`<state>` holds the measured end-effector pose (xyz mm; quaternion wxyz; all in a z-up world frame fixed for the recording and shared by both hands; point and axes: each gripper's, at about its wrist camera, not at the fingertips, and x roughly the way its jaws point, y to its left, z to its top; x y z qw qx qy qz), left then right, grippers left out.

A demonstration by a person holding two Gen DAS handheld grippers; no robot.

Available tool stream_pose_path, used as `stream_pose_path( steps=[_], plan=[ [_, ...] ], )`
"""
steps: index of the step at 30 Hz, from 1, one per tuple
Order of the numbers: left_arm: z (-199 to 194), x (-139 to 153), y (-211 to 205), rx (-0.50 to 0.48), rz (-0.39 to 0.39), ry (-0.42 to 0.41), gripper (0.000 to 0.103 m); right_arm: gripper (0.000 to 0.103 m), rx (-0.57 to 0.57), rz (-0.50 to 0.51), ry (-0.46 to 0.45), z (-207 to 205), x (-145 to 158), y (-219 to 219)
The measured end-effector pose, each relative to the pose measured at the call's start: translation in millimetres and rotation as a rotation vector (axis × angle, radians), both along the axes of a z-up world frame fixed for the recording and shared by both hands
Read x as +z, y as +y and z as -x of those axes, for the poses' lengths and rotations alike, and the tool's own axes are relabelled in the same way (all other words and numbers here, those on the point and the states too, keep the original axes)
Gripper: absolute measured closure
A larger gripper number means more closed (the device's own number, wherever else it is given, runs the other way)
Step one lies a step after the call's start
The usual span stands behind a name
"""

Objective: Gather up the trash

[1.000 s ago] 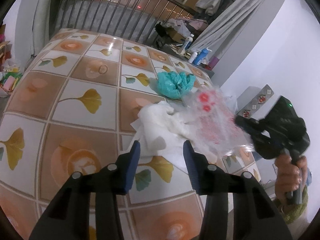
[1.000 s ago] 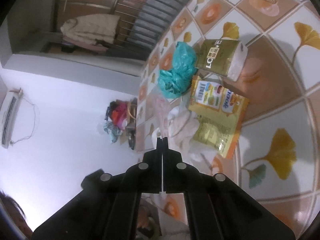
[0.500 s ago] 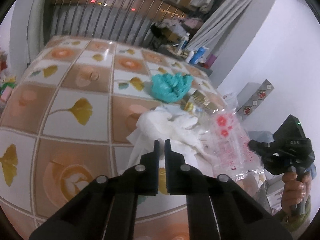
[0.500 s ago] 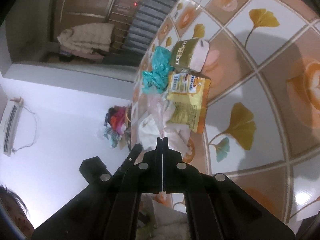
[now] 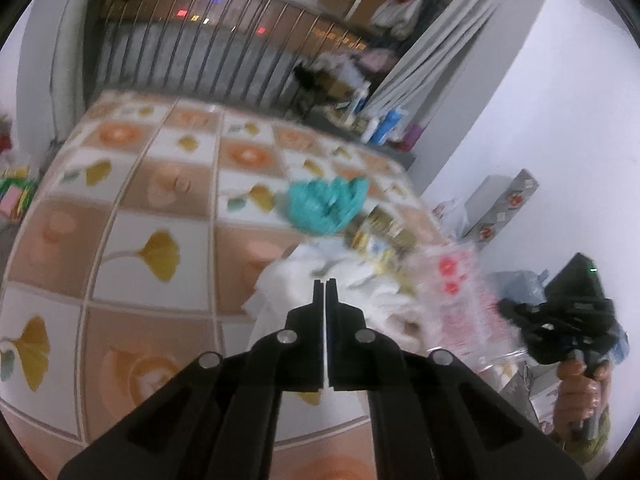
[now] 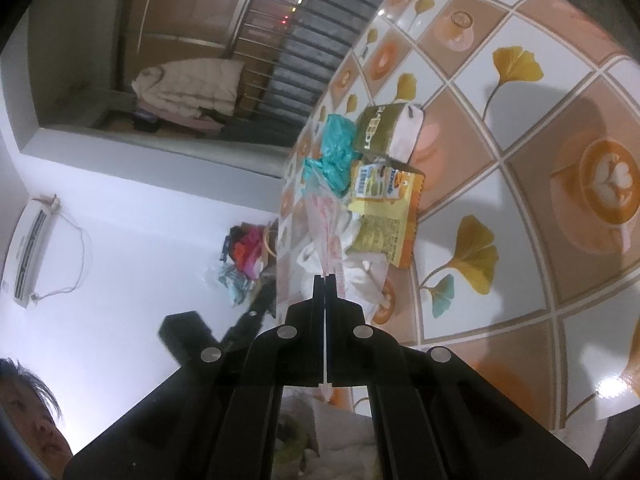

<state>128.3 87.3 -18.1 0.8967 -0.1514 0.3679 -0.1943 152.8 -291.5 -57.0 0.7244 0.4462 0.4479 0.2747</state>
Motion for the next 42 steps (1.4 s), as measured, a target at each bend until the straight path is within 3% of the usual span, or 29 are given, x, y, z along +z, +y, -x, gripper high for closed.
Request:
stream_pose_path(
  steps=[1, 2, 5, 10, 12, 14, 16, 24, 35, 38, 42],
  plan=[
    [-5, -8, -2, -0.003, -0.020, 0.047, 0.085, 0.103, 0.000, 0.000, 0.002, 0, -1, 1],
    [-8, -13, -4, -0.005, -0.032, 0.076, 0.080, 0.103, 0.005, -0.001, 0.005, 0, -3, 1],
    [-14, -28, -5, 0.015, -0.037, 0.133, 0.080, 0.103, 0.016, 0.000, 0.019, 1, -8, 2],
    [-14, -31, -10, 0.012, -0.082, 0.095, 0.080, 0.103, 0.017, 0.005, 0.023, 2, -8, 2],
    [-13, -31, -10, 0.013, -0.088, 0.080, 0.085, 0.103, 0.014, 0.007, 0.024, 2, -7, 2],
    [-12, -30, -10, 0.016, -0.102, 0.065, 0.098, 0.103, 0.012, 0.009, 0.024, 2, -7, 1],
    [-10, -27, -8, 0.014, -0.093, 0.045, 0.100, 0.103, 0.010, 0.008, 0.024, 3, -8, 0],
    [-8, 6, -12, -0.028, -0.031, -0.082, 0.101, 0.103, 0.006, 0.008, 0.024, 4, -9, -1],
    [-1, 73, -7, -0.081, 0.107, -0.247, 0.102, 0.103, -0.005, 0.007, 0.000, 10, -2, -6],
    [12, 98, -3, -0.137, 0.184, -0.323, 0.102, 0.103, -0.011, 0.004, -0.011, 13, 0, -8],
    [38, 131, -10, -0.185, 0.135, -0.460, 0.102, 0.103, -0.020, -0.008, -0.010, 18, -3, -14]
  ],
)
